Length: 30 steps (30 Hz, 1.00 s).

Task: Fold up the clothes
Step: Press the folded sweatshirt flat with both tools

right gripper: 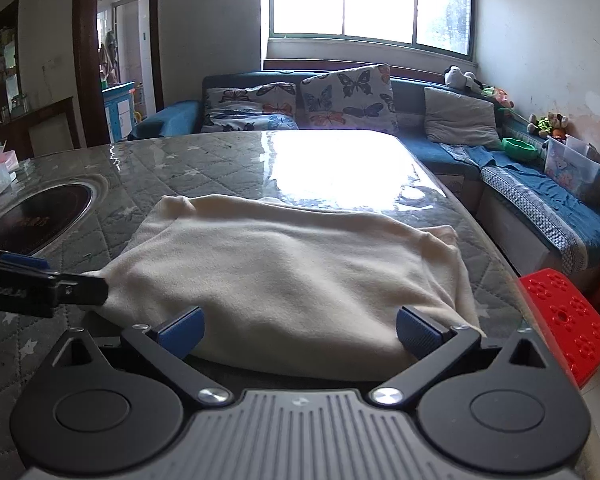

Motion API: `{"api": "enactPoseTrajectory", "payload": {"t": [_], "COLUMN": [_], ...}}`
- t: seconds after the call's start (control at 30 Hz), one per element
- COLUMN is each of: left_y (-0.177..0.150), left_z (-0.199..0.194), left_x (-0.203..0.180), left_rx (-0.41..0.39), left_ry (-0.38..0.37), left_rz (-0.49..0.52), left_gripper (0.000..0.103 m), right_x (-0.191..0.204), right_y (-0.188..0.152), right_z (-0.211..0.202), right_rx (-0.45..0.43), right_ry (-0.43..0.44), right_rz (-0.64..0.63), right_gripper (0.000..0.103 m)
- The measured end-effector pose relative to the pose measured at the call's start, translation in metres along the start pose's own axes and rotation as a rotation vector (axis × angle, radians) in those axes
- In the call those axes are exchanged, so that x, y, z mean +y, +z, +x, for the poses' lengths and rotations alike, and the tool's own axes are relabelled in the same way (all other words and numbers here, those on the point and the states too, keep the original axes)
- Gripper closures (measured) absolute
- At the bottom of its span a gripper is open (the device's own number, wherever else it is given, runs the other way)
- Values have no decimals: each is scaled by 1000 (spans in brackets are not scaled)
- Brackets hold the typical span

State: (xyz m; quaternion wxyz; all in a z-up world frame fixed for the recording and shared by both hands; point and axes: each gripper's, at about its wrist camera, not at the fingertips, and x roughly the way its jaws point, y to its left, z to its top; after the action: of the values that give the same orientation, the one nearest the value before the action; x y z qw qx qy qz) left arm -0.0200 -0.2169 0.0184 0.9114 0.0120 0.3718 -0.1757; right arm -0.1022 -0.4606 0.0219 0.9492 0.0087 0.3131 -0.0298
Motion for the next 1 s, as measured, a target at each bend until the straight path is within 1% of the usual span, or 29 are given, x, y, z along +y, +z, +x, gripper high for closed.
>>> {"api": "enactPoseTrajectory", "payload": {"t": [0.27, 0.5, 0.67, 1.0], "left_y": [-7, -15, -20, -30], "left_z": [-15, -24, -27, -34], "left_x": [-7, -11, -8, -10], "left_rx": [-20, -35, -27, -32], "left_ry": [0, 18, 23, 5], "left_rz": [39, 84, 83, 100], "left_gripper": [0, 0, 0, 0], "right_x": [0, -6, -8, -9], "right_y": [-5, -16, -25, -36], "right_z": [-8, -16, -18, -25], "right_rx": [-5, 3, 17, 32], "right_ry": [-30, -51, -72, -97], "right_rz": [22, 81, 103, 118], "right_gripper": [0, 0, 0, 0]}}
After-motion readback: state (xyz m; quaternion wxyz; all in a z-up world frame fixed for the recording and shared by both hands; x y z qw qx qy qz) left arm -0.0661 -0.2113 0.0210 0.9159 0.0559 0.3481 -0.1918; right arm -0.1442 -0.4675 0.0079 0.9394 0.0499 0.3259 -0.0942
